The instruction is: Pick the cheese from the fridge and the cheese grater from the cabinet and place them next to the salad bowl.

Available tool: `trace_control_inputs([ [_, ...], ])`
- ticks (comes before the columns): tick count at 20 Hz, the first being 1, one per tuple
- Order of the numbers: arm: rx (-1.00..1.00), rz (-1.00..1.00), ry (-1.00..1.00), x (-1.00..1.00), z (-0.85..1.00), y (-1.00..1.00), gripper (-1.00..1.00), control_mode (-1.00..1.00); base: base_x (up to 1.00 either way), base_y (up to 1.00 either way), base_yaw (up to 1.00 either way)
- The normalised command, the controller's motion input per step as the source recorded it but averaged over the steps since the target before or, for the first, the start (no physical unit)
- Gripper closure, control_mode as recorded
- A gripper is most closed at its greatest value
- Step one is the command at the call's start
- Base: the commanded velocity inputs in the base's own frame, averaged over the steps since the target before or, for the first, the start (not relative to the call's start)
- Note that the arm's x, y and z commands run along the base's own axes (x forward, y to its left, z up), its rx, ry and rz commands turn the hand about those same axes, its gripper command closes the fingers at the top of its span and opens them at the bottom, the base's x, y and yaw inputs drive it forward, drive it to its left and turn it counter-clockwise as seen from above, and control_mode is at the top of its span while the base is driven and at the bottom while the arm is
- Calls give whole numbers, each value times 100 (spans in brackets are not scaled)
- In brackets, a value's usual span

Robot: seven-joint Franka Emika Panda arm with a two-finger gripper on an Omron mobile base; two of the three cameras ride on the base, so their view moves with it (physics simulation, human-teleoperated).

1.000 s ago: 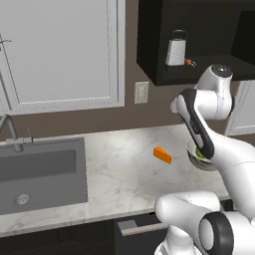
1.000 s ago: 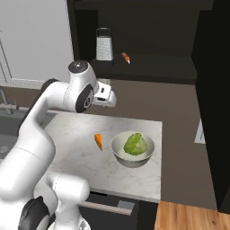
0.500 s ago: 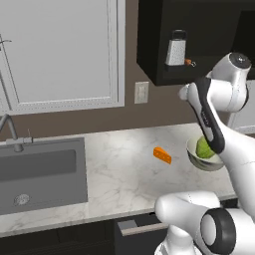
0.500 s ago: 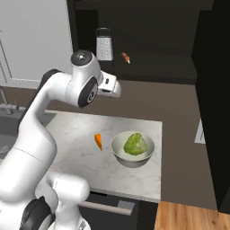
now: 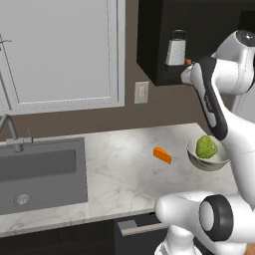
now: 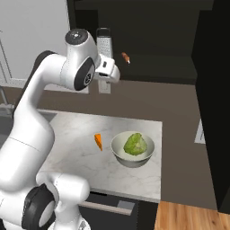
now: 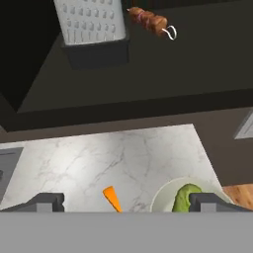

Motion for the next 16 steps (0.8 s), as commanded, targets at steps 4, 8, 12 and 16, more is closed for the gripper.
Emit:
trace_control_inputs([
  [4,3,3,-8,-25,36,-8,-100,-100,0,0,0],
  [8,2,7,-11,-11,42,0,-100,-100,0,0,0],
  [12,0,10,-10,0,39,0,-100,-100,0,0,0],
  [16,0,12,-11,8,16,0,-100,-100,0,0,0],
])
